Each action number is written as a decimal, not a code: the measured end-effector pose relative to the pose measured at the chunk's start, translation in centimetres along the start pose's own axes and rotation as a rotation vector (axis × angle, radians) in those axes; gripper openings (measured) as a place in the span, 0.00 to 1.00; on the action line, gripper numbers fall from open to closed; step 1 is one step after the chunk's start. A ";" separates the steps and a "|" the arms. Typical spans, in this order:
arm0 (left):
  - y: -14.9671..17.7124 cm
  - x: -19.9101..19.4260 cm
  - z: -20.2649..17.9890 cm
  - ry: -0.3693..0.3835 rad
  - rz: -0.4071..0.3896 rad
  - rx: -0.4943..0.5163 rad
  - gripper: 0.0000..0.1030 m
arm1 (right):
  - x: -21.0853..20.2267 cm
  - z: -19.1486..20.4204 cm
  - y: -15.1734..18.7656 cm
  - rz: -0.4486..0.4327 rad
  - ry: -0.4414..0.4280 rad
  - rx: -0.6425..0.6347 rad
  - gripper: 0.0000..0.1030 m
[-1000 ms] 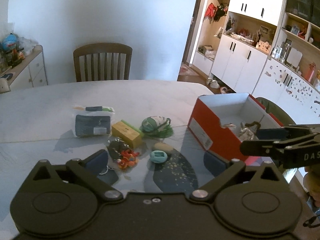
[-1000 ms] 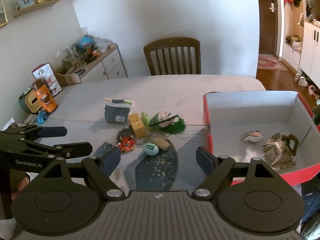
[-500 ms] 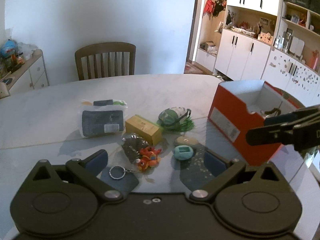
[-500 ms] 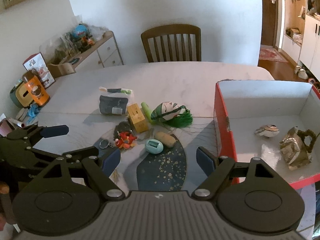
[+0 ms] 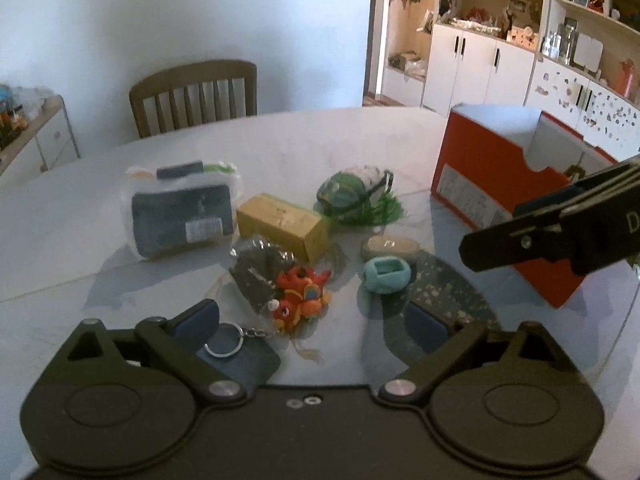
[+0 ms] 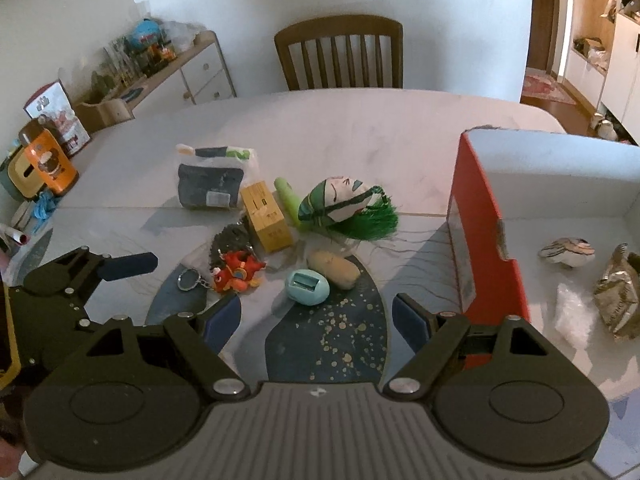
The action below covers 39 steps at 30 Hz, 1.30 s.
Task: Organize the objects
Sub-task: 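Withdraw both tools from the shoebox back toward the remaining table items, then grasp the teal egg toy with the right tool while the left tool grasps the red plush dragon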
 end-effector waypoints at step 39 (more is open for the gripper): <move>-0.3 4.6 1.3 -0.022 0.079 -0.030 0.46 | 8.3 2.7 -0.8 0.147 0.010 0.022 0.62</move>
Point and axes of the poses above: each gripper's, at about its wrist camera, not at the fingertips, and x roughly the way its jaws point, z to its left, y to its underside, the point moved 5 cm from there along x, roughly the way its jaws point, and after that the axes turned 15 degrees about y, right-handed, at the moved point
